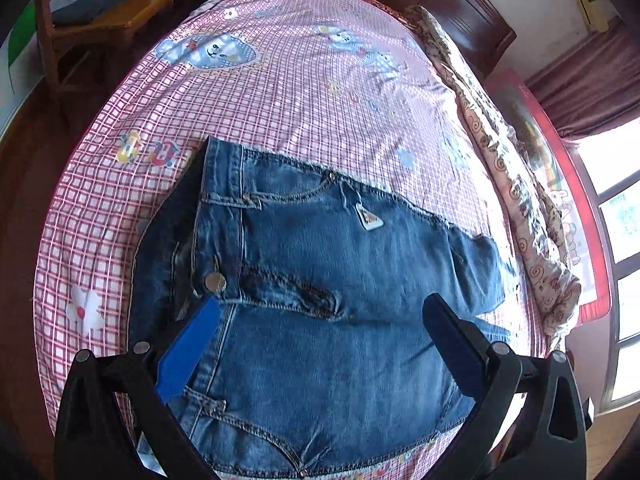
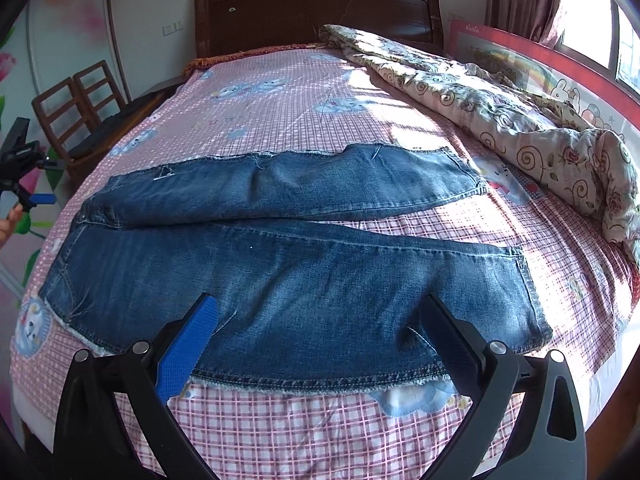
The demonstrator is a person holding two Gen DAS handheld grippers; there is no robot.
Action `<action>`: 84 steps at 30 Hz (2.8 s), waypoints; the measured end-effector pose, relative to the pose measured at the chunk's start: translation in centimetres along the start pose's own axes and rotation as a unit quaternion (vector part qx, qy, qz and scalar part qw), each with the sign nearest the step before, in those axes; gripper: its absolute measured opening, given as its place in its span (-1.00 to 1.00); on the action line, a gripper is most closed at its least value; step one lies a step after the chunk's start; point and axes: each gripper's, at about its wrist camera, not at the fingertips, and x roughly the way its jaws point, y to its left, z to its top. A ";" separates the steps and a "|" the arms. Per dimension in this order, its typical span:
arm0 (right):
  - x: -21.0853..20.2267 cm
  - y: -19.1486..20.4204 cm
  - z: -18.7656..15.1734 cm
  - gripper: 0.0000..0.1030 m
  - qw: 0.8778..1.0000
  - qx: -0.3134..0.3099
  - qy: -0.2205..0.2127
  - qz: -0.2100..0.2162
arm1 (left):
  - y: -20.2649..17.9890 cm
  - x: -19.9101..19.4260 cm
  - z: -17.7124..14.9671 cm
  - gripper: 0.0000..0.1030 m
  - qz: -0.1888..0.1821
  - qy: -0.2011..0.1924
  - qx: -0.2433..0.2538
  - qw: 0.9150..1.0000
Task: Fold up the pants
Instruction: 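Move the left tool to the jeans waistband and grasp it, then lift the waistband with the left tool while the right tool grasps the leg hem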
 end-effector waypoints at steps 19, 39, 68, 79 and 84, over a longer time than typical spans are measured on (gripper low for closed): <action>4.8 4.1 2.7 0.94 0.999 -0.030 0.024 0.024 | 10.4 13.1 12.8 0.58 -0.047 0.079 -0.061 0.994; 4.9 4.0 2.9 0.94 0.998 -0.039 0.023 0.034 | 8.1 11.2 12.3 -0.77 0.003 0.026 -0.011 1.000; 32.2 -25.2 24.3 0.27 0.968 0.147 0.201 0.041 | 6.3 6.5 9.2 -0.76 -0.013 -0.049 -0.049 0.997; 33.7 -25.1 24.2 -0.67 0.974 0.071 0.214 -0.016 | 6.4 6.9 9.2 -0.76 -0.012 -0.050 -0.052 0.997; 31.5 -24.4 24.6 -0.75 0.980 0.040 0.192 -0.025 | 6.3 6.3 8.9 -0.76 -0.014 -0.066 -0.053 0.996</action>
